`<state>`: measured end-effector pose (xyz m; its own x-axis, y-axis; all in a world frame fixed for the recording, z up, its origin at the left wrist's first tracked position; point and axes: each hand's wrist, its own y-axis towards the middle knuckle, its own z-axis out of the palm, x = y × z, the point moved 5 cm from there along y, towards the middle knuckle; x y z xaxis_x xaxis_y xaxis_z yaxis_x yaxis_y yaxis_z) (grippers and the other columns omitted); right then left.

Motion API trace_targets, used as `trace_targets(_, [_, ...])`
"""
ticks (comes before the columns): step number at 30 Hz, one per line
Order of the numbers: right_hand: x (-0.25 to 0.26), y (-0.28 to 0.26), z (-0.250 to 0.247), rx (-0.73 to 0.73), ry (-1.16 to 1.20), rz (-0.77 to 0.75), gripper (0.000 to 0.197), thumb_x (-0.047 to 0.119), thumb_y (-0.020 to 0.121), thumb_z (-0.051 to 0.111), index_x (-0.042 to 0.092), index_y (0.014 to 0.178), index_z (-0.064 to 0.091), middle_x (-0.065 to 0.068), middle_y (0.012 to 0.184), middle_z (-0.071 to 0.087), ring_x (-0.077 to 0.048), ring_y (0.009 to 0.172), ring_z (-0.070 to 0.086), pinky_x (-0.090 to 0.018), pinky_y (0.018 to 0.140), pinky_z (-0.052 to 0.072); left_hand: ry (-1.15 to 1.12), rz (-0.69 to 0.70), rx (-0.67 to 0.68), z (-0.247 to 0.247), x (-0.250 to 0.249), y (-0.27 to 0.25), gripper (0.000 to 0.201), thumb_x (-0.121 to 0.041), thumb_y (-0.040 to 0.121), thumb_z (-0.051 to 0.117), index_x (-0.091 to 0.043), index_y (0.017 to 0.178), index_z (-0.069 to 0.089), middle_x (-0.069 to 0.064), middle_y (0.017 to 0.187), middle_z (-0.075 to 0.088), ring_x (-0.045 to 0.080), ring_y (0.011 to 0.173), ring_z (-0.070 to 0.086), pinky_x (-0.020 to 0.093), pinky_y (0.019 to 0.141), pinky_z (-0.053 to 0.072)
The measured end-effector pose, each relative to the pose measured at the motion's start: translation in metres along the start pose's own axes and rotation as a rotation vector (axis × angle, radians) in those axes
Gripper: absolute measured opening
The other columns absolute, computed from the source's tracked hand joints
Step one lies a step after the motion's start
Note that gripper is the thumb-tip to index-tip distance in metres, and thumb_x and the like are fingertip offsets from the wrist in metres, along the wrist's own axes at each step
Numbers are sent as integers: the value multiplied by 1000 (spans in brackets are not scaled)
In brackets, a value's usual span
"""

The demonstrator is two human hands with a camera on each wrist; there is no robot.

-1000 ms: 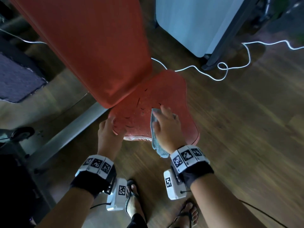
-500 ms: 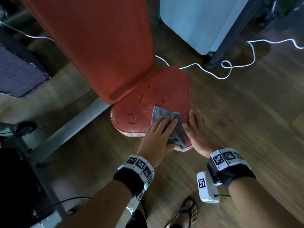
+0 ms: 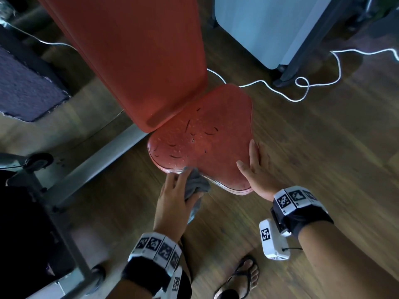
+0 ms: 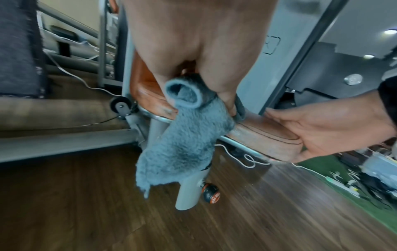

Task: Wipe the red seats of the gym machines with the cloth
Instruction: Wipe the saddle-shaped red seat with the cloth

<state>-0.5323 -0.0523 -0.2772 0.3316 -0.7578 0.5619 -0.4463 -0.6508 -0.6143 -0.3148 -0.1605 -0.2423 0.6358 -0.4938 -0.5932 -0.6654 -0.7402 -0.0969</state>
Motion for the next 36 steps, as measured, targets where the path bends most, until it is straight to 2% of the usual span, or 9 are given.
trace_targets(4, [2,-1,-1,-6,-22,-8,75,62,94,28,44,142,-26,8,156,-29,-17,146,-19,-42,117,-3,-44,-194,-73,-9,11,-15,55,-25,80,77,-28,128,51,-9,110,44,7,88,52,26,70,47])
trace_targets(8, [2,0,-1,0,-31,2,77,64,92,30,45,142,-26,8,157,-28,-19,146,-17,-44,117,-1,-246,-365,-132,5,9,-10,52,-18,79,78,-29,124,54,-7,113,45,10,97,52,30,83,47])
trace_targets(13, [2,0,-1,-18,-1,1,79,63,92,32,44,144,-24,7,157,-26,-19,146,-18,-44,116,-2,-387,-380,-260,34,-9,-10,53,-16,76,80,-25,125,60,-4,112,50,12,101,54,23,86,44])
trace_targets(18, [8,-6,-4,-73,-17,3,78,57,95,36,38,149,-17,4,159,-22,-19,147,-15,-39,116,-3,-415,-380,-303,52,-20,-11,50,-13,73,82,-21,119,63,-4,109,54,12,97,57,24,84,47])
trace_targets(19, [8,-7,-4,-67,-15,16,77,58,95,36,40,149,-16,5,159,-22,-19,147,-15,-41,116,-3,-400,-350,-294,54,-24,-12,49,-13,72,83,-20,117,64,-5,108,55,11,96,56,21,84,47])
trace_targets(21, [9,-8,-3,-51,-4,24,77,59,95,36,43,147,-18,7,158,-23,-18,146,-17,-43,116,-2,-373,-295,-264,55,-29,-15,47,-14,70,84,-18,113,65,-7,105,54,7,92,54,5,82,39])
trace_targets(23, [7,-6,-3,-44,-13,15,78,59,94,36,43,147,-20,7,158,-24,-19,146,-18,-44,116,-2,-343,-262,-253,53,-29,-13,45,-12,70,84,-17,110,66,-6,105,52,5,89,51,-1,78,35])
trace_targets(28, [4,-3,-2,-26,1,16,78,55,96,39,46,145,-21,7,158,-25,-23,146,-16,-47,116,1,-314,-209,-317,46,-22,-6,42,-4,68,83,-13,106,68,-3,106,54,0,88,50,-1,77,37])
trace_targets(36, [4,-3,-2,-33,10,25,78,53,96,39,46,145,-21,7,158,-25,-22,146,-16,-45,116,0,-341,-221,-284,56,-31,-11,46,-11,69,85,-16,111,67,-3,105,53,4,88,50,-1,77,36])
